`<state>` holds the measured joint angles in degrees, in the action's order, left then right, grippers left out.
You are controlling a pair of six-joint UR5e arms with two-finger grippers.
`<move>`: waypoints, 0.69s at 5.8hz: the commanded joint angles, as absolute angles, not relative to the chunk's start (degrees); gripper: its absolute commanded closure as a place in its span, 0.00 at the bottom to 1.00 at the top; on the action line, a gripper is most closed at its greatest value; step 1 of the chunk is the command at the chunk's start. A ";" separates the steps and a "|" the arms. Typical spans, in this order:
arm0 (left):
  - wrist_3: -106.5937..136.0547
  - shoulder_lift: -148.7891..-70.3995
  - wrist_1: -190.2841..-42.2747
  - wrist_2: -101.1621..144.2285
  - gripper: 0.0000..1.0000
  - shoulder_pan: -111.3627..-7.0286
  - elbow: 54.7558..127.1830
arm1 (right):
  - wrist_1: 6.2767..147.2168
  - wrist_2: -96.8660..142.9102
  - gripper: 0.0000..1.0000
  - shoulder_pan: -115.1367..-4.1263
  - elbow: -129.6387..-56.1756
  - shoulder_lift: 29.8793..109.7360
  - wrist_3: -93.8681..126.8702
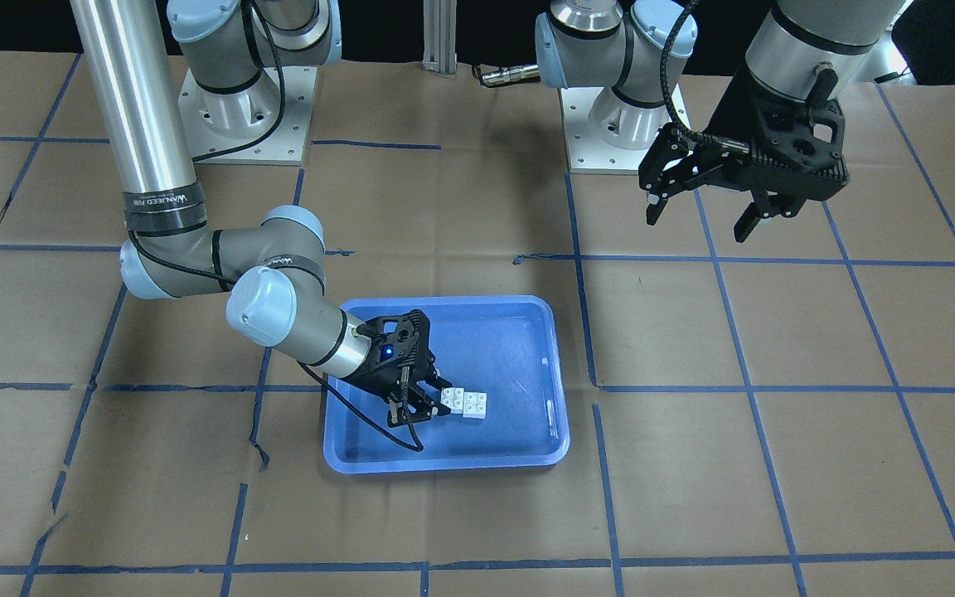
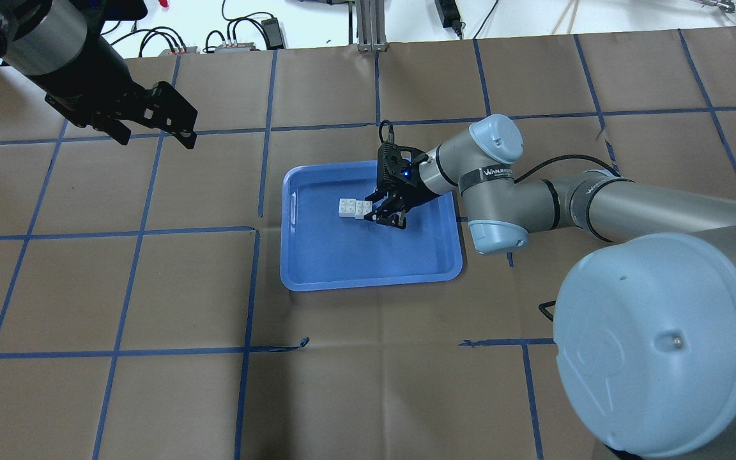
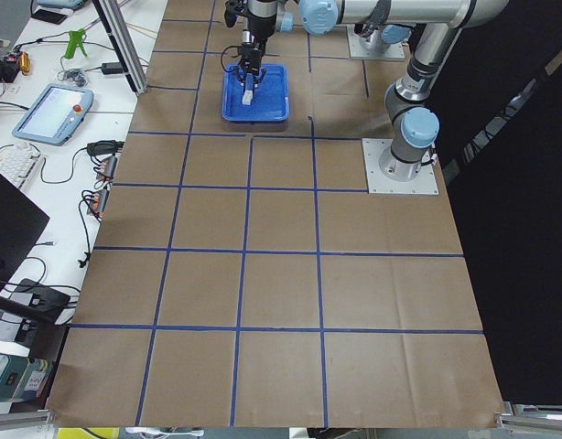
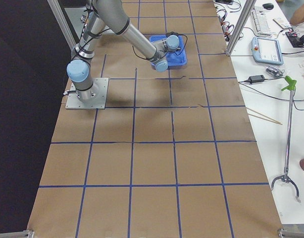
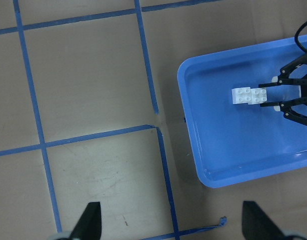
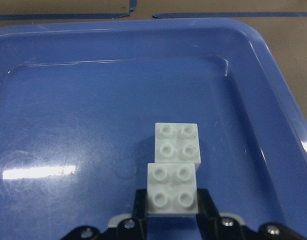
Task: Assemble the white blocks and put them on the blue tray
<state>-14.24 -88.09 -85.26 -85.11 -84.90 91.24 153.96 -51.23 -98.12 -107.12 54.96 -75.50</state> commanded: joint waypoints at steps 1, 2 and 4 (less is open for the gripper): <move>-14.15 -87.54 -85.25 -85.17 0.01 -84.90 91.14 | 154.07 -51.24 0.69 -98.09 -107.14 54.84 -75.50; -14.15 -87.10 -85.34 -85.17 0.01 -84.73 91.14 | 154.07 -51.24 0.68 -98.09 -107.14 54.84 -75.50; -14.15 -86.66 -85.60 -85.17 0.01 -84.90 91.06 | 154.25 -51.24 0.68 -98.09 -107.05 54.84 -74.19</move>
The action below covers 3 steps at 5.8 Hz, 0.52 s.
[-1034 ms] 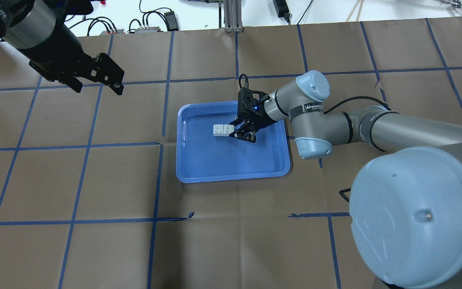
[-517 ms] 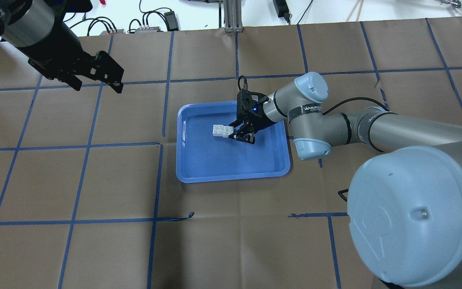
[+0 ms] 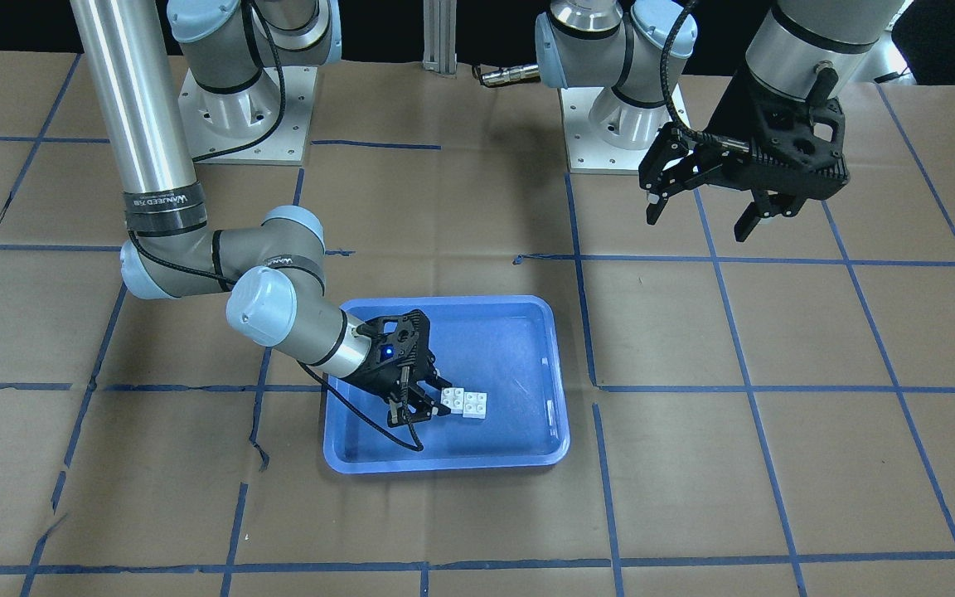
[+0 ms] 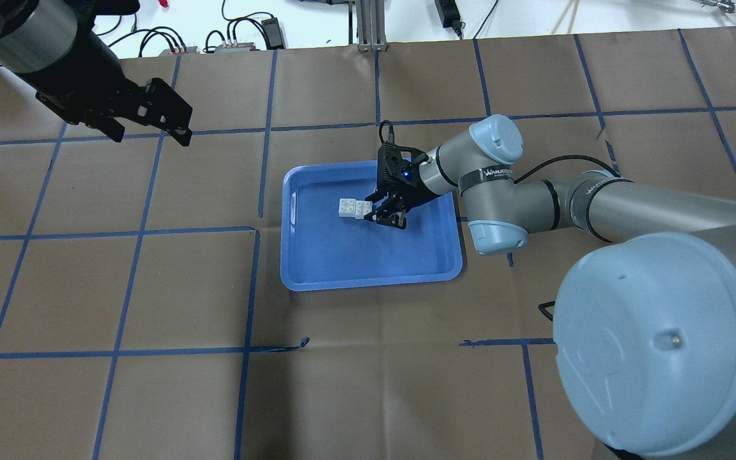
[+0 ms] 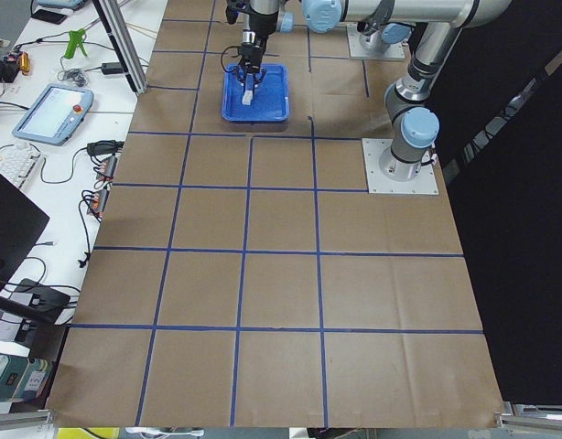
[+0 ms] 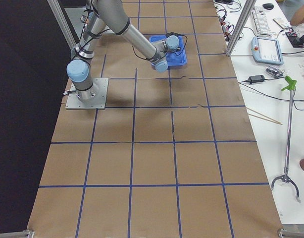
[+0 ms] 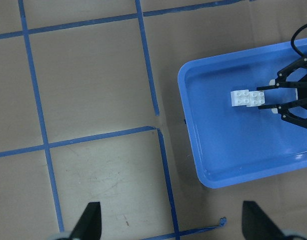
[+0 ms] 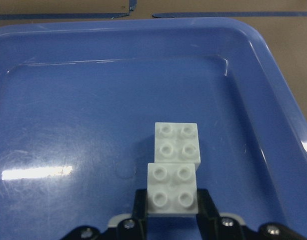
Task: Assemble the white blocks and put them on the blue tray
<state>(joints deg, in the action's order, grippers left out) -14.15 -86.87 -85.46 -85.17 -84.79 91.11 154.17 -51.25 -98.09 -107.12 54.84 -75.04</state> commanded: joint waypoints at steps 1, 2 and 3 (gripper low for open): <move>-14.15 -86.75 -85.61 -85.08 0.01 -85.08 91.14 | 154.25 -51.24 0.68 -98.09 -106.96 54.76 -73.74; -14.15 -86.66 -85.61 -85.08 0.01 -84.99 91.06 | 154.60 -51.24 0.68 -98.09 -106.88 54.76 -73.74; -14.15 -86.57 -85.69 -85.17 0.01 -84.99 91.05 | 154.69 -51.24 0.68 -98.09 -106.70 54.76 -73.39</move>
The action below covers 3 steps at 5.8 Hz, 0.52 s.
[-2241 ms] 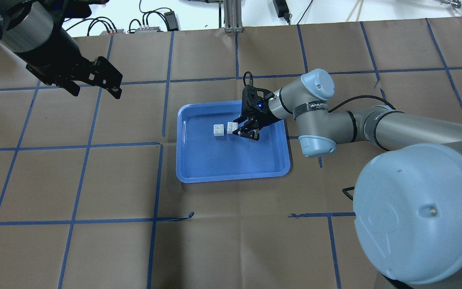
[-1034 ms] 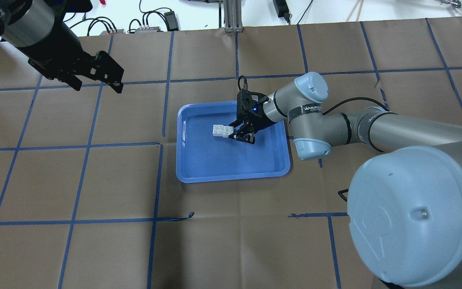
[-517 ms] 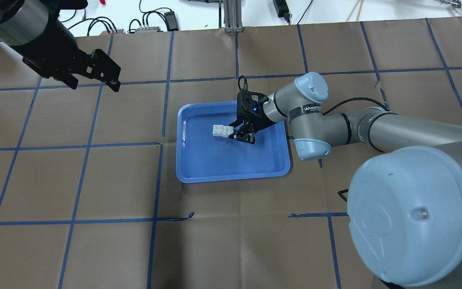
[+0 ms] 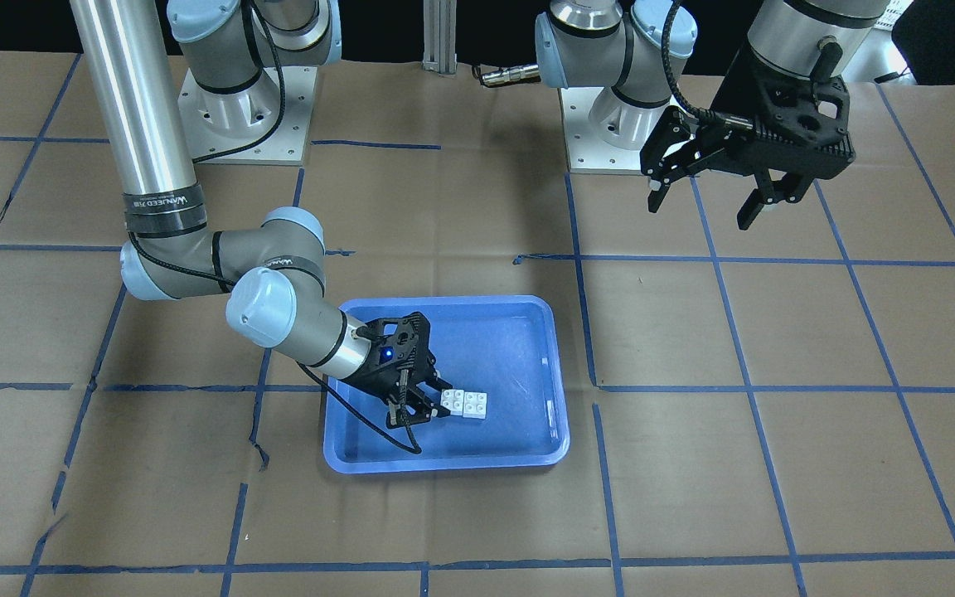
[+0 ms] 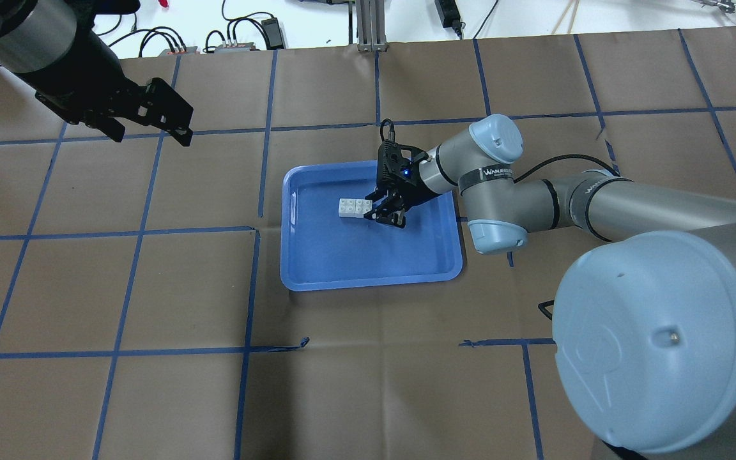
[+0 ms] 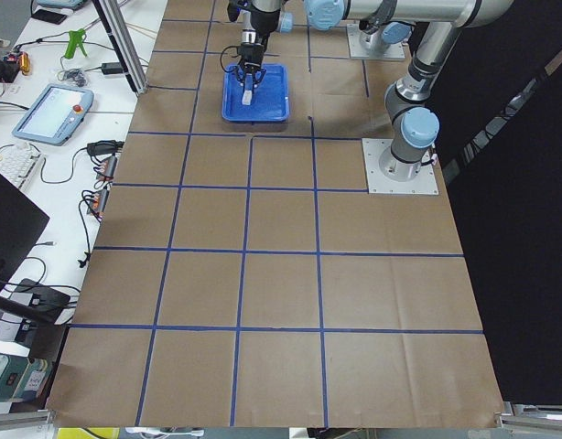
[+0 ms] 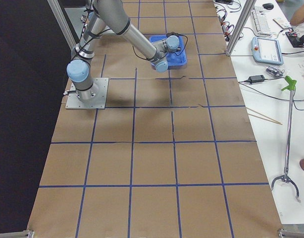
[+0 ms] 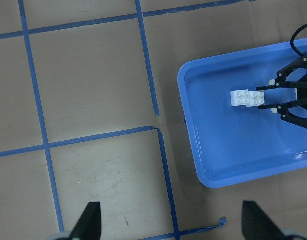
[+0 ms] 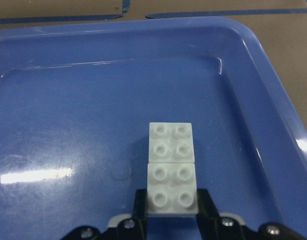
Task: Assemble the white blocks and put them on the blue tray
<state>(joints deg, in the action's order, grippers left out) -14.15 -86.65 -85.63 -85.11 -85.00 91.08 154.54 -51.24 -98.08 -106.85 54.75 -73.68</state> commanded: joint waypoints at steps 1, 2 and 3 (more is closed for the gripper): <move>-14.15 -86.57 -85.69 -85.17 0.01 -85.08 91.05 | 154.77 -51.24 0.68 -98.09 -106.70 54.76 -72.69; -14.15 -86.66 -85.61 -85.08 0.01 -85.08 91.14 | 155.12 -51.15 0.68 -98.09 -106.70 54.41 -72.69; -14.15 -86.66 -85.69 -85.17 0.01 -85.08 91.14 | 155.13 -51.24 0.68 -98.09 -106.70 54.32 -72.69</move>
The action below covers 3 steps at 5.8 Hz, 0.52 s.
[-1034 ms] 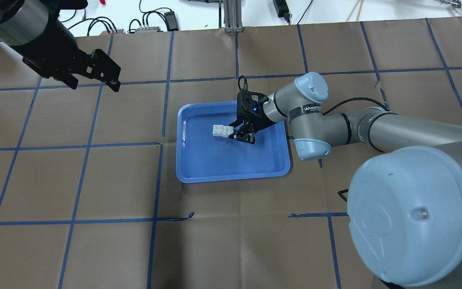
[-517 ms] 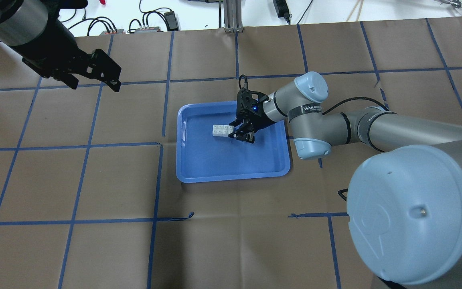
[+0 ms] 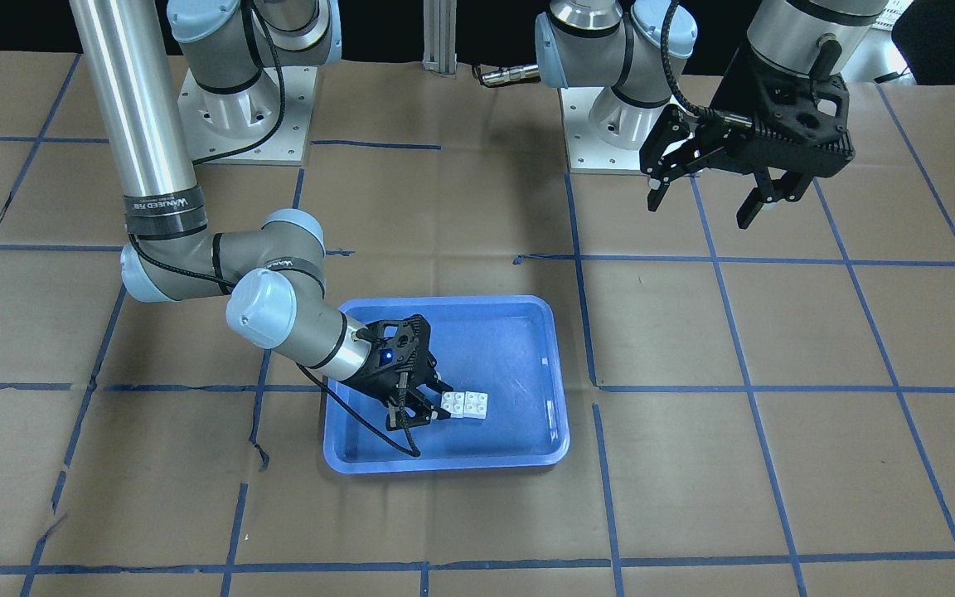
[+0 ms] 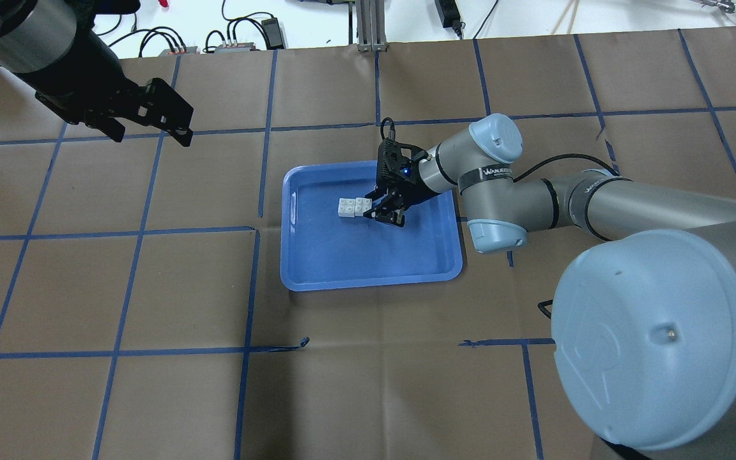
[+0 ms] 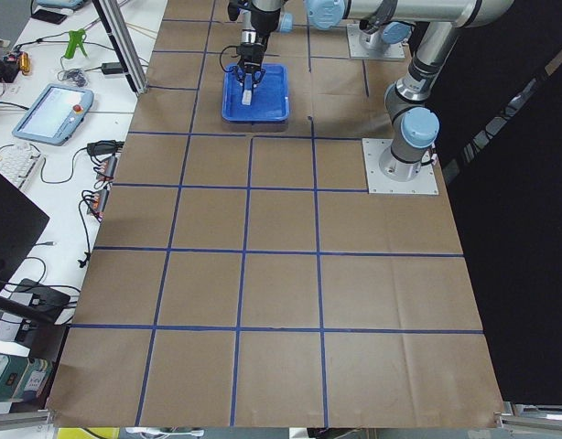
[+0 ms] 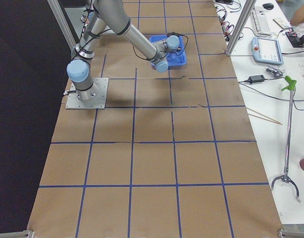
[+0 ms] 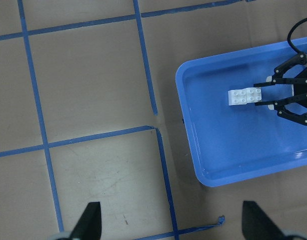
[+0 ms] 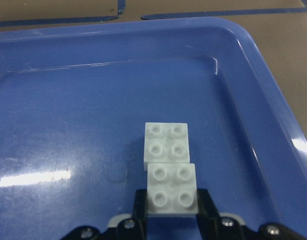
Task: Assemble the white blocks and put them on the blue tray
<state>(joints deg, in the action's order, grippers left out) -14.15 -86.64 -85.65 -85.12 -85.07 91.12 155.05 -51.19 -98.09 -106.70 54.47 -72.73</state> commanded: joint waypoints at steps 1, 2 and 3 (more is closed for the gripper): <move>-14.15 -86.66 -85.69 -85.17 0.01 -85.08 91.14 | 155.13 -51.24 0.67 -98.09 -106.79 54.32 -72.69; -14.24 -86.66 -85.69 -85.17 0.01 -85.08 91.23 | 155.13 -51.15 0.62 -98.09 -106.79 54.32 -72.69; -14.24 -86.66 -85.69 -85.17 0.01 -85.08 91.23 | 155.04 -51.15 0.45 -98.09 -106.79 54.32 -72.42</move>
<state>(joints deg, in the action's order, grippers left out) -14.21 -86.66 -85.69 -85.16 -85.08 91.20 155.10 -51.18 -98.08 -106.78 54.33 -72.60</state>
